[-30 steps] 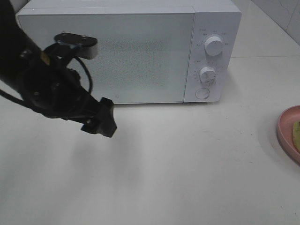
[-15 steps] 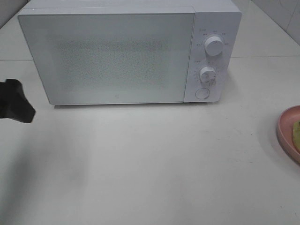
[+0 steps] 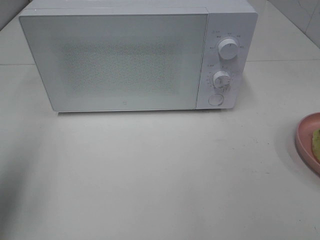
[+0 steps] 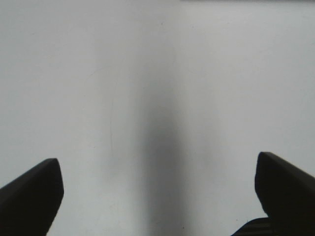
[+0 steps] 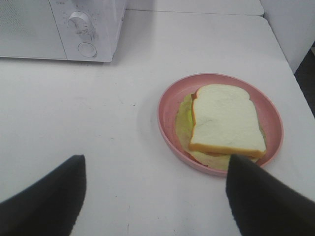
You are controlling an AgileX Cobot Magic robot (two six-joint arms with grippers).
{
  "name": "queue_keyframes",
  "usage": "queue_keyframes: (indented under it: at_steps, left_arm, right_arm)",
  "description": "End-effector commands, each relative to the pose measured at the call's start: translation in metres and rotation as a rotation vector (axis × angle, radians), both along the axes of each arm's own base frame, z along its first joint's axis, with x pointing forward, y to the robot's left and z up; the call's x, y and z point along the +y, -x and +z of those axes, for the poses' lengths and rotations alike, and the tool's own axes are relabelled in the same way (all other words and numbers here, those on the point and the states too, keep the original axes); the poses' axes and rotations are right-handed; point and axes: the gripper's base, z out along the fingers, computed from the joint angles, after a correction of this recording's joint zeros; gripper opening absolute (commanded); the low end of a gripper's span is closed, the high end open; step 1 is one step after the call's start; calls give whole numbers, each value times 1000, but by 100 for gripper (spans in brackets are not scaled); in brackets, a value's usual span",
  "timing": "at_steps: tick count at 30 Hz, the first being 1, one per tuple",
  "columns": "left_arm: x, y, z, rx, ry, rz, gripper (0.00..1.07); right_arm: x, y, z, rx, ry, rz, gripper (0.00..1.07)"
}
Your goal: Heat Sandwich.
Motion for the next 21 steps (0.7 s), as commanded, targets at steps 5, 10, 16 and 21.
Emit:
queue_keyframes:
  at_steps: [5, 10, 16, 21]
  left_arm:
    - [0, 39, -3, -57, -2, 7, 100]
    - [-1, 64, -9, -92, -3, 2, 100]
    - [-1, 93, -17, -179, -13, 0, 100]
    - [-1, 111, -18, -255, -20, 2, 100]
  right_arm:
    - [-1, 4, 0, -29, 9, -4, 76]
    - [-1, 4, 0, -29, 9, -4, 76]
    - [-1, 4, 0, -29, 9, -4, 76]
    - [-1, 4, 0, -29, 9, -4, 76]
